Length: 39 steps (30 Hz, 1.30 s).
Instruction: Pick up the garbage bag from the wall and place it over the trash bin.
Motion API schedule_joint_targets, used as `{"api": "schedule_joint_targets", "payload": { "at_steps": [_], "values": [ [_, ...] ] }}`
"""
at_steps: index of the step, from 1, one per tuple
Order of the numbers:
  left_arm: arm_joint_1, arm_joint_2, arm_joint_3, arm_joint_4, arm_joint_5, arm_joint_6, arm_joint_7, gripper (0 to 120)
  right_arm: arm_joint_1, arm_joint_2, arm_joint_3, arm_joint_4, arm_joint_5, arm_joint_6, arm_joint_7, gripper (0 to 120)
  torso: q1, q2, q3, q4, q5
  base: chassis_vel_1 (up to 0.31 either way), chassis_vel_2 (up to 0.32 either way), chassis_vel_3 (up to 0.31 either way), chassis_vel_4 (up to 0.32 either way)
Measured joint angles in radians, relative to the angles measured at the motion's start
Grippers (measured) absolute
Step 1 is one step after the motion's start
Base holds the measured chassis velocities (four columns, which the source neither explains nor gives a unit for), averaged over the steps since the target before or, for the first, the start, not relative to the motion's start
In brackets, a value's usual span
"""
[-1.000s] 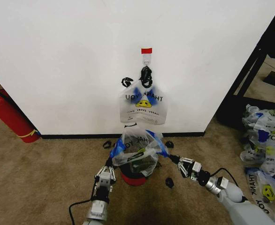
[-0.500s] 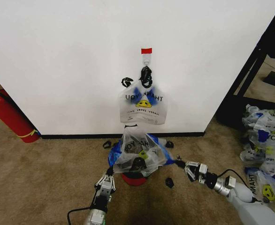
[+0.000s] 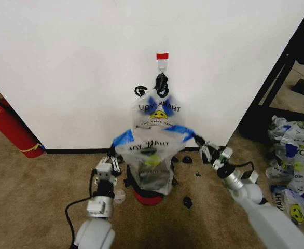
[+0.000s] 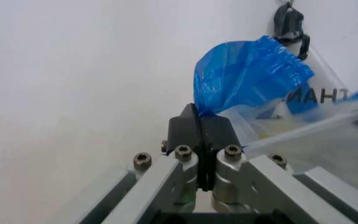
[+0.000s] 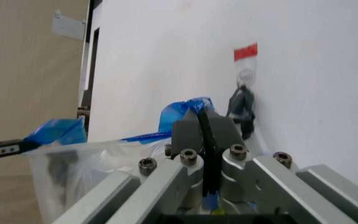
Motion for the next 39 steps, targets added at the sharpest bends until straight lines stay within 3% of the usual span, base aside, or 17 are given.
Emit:
{"api": "schedule_joint_targets", "payload": {
  "at_steps": [12,22,39],
  "values": [
    [-0.043,-0.006,-0.018,0.003,-0.018,-0.025,0.003,0,0.048,0.077,-0.011,-0.091,-0.052,0.029,0.011,0,0.000,0.000,0.000,0.0000,0.0002,0.000,0.000,0.000,0.000],
    [-0.052,0.007,-0.039,-0.017,-0.039,-0.025,0.004,0,0.062,0.086,-0.012,-0.094,-0.065,0.035,0.015,0,0.000,0.000,0.000,0.0001,0.0001,0.000,0.000,0.000,0.000],
    [-0.077,-0.016,-0.019,0.081,-0.031,-0.087,0.002,0,0.048,0.162,-0.002,-0.288,-0.196,0.145,-0.050,0,0.000,0.000,0.000,0.0000,0.0002,0.000,0.000,0.000,0.000]
  ]
}}
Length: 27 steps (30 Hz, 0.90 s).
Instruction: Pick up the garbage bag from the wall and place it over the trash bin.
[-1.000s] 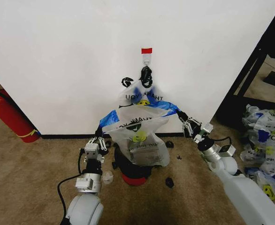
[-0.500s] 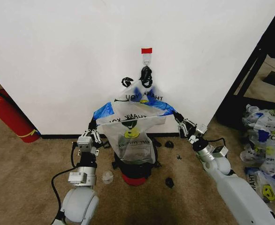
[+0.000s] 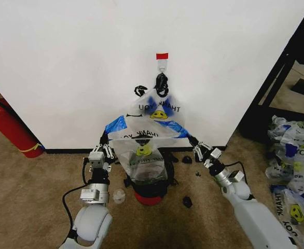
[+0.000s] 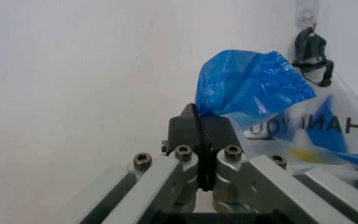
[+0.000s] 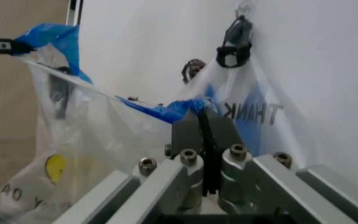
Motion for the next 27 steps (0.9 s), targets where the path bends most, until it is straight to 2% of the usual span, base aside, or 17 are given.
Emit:
{"api": "schedule_joint_targets", "payload": {
  "at_steps": [9,22,27],
  "values": [
    [0.081,0.003,0.041,0.025,0.069,-0.037,-0.002,0,-0.043,-0.049,0.001,0.013,-0.003,-0.030,-0.060,0,0.000,0.000,0.000,0.0002,0.0001,0.000,0.000,0.000,0.000],
    [0.179,0.054,0.109,0.098,0.268,-0.067,-0.001,0,-0.135,-0.254,0.042,0.069,0.073,-0.180,-0.233,0,0.000,0.000,0.000,-0.0001,-0.0001,0.000,0.000,0.000,0.000],
    [0.188,0.047,0.112,0.113,0.311,-0.064,-0.001,0,-0.146,-0.287,0.054,0.071,0.121,-0.204,-0.280,0,0.000,0.000,0.000,-0.0001,-0.0001,0.000,0.000,0.000,0.000]
  ]
}}
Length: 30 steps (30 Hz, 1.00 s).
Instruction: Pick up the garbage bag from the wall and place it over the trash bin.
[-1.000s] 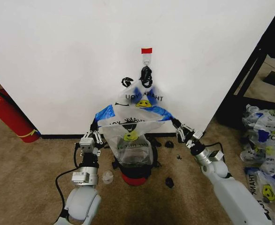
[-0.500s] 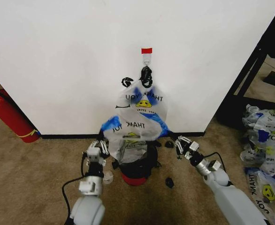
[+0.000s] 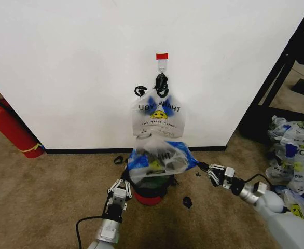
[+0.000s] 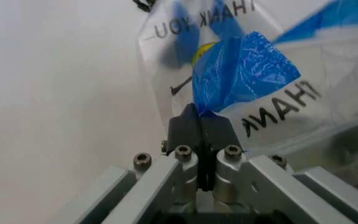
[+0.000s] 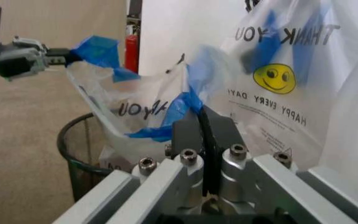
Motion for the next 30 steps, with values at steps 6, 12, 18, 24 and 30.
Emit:
{"api": "schedule_joint_targets", "payload": {
  "at_steps": [6,12,18,24,30],
  "values": [
    [-0.003,-0.007,-0.026,0.040,0.066,0.047,-0.045,0,-0.010,0.049,-0.023,-0.054,0.004,0.046,0.048,0,0.000,0.000,0.000,0.0005,0.0003,0.000,0.000,0.000,0.000],
    [0.049,0.018,-0.037,0.021,0.122,0.100,-0.087,0,-0.084,0.105,-0.068,-0.086,0.005,0.081,0.089,0,0.000,0.000,0.000,0.0000,0.0003,0.000,0.000,0.000,0.000],
    [0.103,0.044,-0.031,0.024,0.189,0.097,-0.090,0,-0.107,0.129,-0.086,-0.142,-0.032,0.107,0.065,0,0.000,0.000,0.000,0.0004,-0.0001,0.000,0.000,0.000,0.000],
    [0.066,0.031,-0.026,0.128,0.225,0.092,-0.090,0,-0.089,0.181,-0.092,-0.228,-0.070,0.156,0.105,0,0.000,0.000,0.000,0.0002,-0.0003,0.000,0.000,0.000,0.000],
    [0.021,0.013,-0.018,0.211,0.230,0.102,-0.093,0,-0.061,0.259,-0.105,-0.322,-0.100,0.217,0.206,0,0.000,0.000,0.000,0.0000,-0.0002,0.000,0.000,0.000,0.000]
  ]
}}
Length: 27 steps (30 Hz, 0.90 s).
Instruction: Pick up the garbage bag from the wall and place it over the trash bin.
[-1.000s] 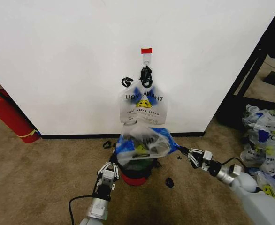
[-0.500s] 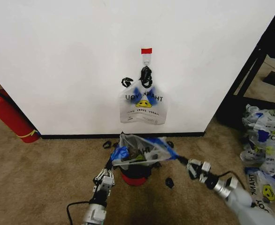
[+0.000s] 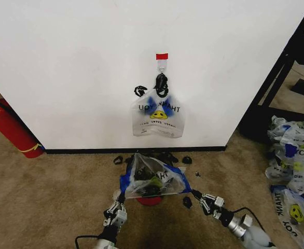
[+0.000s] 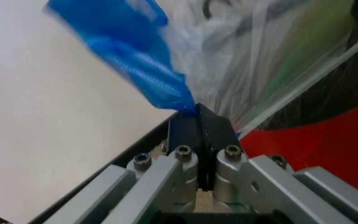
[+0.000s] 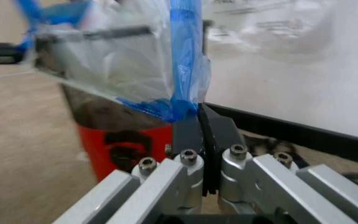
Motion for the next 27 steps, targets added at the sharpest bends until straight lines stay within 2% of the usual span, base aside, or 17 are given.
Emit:
{"api": "schedule_joint_targets", "payload": {
  "at_steps": [5,9,14,15,19,21,23,24,25,27],
  "values": [
    [-0.027,-0.015,0.000,0.028,-0.008,0.005,-0.005,0,0.016,0.046,-0.030,-0.039,0.007,0.032,0.125,0,0.000,0.000,0.000,0.0002,0.0008,0.000,0.000,0.000,0.000],
    [-0.037,-0.022,0.000,0.032,-0.034,0.022,-0.007,0,0.024,0.077,-0.061,-0.043,0.032,0.033,0.236,0,0.000,0.000,0.000,0.0001,-0.0001,0.000,0.000,0.000,0.000],
    [-0.031,-0.011,0.002,0.031,-0.061,0.032,-0.008,0,0.029,0.088,-0.063,-0.034,0.026,0.019,0.263,0,0.000,0.000,0.000,-0.0001,0.0001,0.000,0.000,0.000,0.000],
    [-0.025,-0.007,0.002,0.028,-0.063,0.033,-0.007,3,0.027,0.083,-0.062,-0.028,0.024,0.014,0.264,1,0.000,0.000,0.000,-0.0001,0.0007,0.000,0.000,0.000,0.000],
    [0.010,0.014,-0.001,0.006,-0.074,0.029,0.016,19,-0.002,0.037,-0.051,0.027,0.011,-0.047,0.219,18,0.000,0.000,0.000,0.0001,0.0003,0.000,0.000,0.000,0.000],
    [0.015,0.018,-0.002,0.002,-0.076,0.027,0.021,21,-0.005,0.030,-0.048,0.033,0.012,-0.054,0.207,21,0.000,0.000,0.000,0.0001,0.0002,0.000,0.000,0.000,0.000],
    [0.038,0.048,-0.012,-0.035,-0.079,-0.005,0.061,33,-0.020,-0.019,-0.020,0.057,0.038,-0.097,0.085,32,0.000,0.000,0.000,0.0002,0.0002,0.000,0.000,0.000,0.000],
    [0.042,0.055,-0.015,-0.042,-0.079,-0.012,0.070,36,-0.022,-0.030,-0.015,0.062,0.041,-0.109,0.062,34,0.000,0.000,0.000,0.0002,0.0003,0.000,0.000,0.000,0.000],
    [0.049,0.070,-0.021,-0.055,-0.077,-0.026,0.090,41,-0.029,-0.054,-0.004,0.073,0.043,-0.135,0.019,41,0.000,0.000,0.000,0.0001,0.0002,0.000,0.000,0.000,0.000],
    [0.055,0.083,-0.028,-0.063,-0.072,-0.043,0.114,45,-0.033,-0.072,0.005,0.077,0.043,-0.153,-0.013,45,0.000,0.000,0.000,0.0000,0.0002,0.000,0.000,0.000,0.000]
  ]
}}
